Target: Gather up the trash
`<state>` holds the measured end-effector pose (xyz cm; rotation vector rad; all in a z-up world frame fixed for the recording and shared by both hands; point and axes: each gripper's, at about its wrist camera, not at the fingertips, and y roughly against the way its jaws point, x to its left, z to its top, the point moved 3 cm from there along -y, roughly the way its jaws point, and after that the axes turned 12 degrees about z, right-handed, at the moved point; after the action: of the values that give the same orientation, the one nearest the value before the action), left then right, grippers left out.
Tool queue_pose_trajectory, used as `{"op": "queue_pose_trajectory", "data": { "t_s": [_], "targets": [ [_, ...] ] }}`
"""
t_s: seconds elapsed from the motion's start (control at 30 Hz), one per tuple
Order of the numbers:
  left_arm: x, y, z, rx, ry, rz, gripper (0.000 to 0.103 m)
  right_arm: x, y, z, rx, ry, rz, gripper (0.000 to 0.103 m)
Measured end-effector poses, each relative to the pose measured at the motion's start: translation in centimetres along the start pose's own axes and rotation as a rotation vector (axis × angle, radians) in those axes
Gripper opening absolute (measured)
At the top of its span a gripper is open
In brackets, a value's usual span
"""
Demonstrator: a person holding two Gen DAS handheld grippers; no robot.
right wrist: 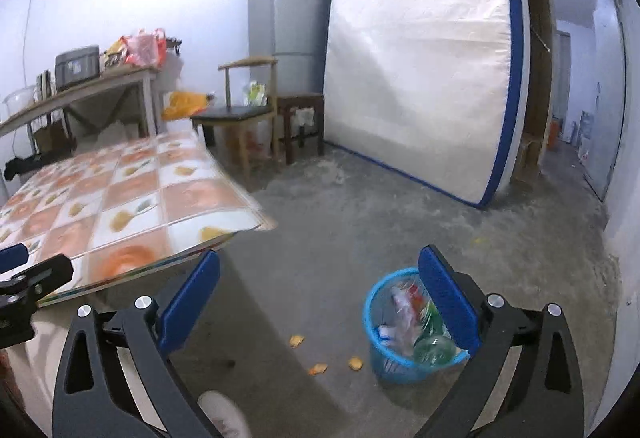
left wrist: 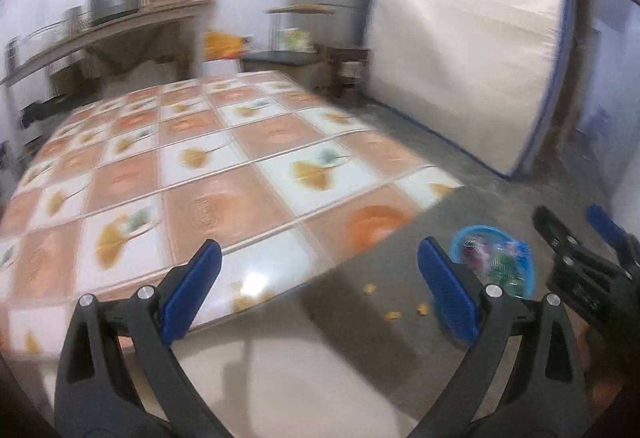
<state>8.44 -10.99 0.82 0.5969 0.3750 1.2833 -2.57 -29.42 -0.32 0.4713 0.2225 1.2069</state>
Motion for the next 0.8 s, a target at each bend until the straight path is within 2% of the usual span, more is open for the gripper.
{"op": "queue_pose_trajectory", "data": {
  "t_s": [0.13,0.23,0.33,0.5,0.8],
  "targets": [
    [1.8,-0.5,-0.5,0.028,0.021,0.111,0.095,2.5,0.5,-0.9,0.05,0.0,0.007,0.097],
    [3.2,0.3,-0.8,0.001,0.041,0.178,0.095,3.8,0.1,-1.6,0.101,0.017,0.016,0.097],
    [3.9,0.9,-0.9,-0.024,0.057,0.196,0.095,4.6,0.0,-1.8,0.136,0.023,0.011,0.097],
    [4.7,1.3,-1.1,0.017,0.095,0.227,0.095,5.0,0.7,-1.4,0.131,0.036,-0.031,0.097],
    [4.0,2.2,-2.6,0.069,0.113,0.192,0.095,4.3,2.1,-1.6,0.142,0.04,-0.087,0.097]
  ]
}}
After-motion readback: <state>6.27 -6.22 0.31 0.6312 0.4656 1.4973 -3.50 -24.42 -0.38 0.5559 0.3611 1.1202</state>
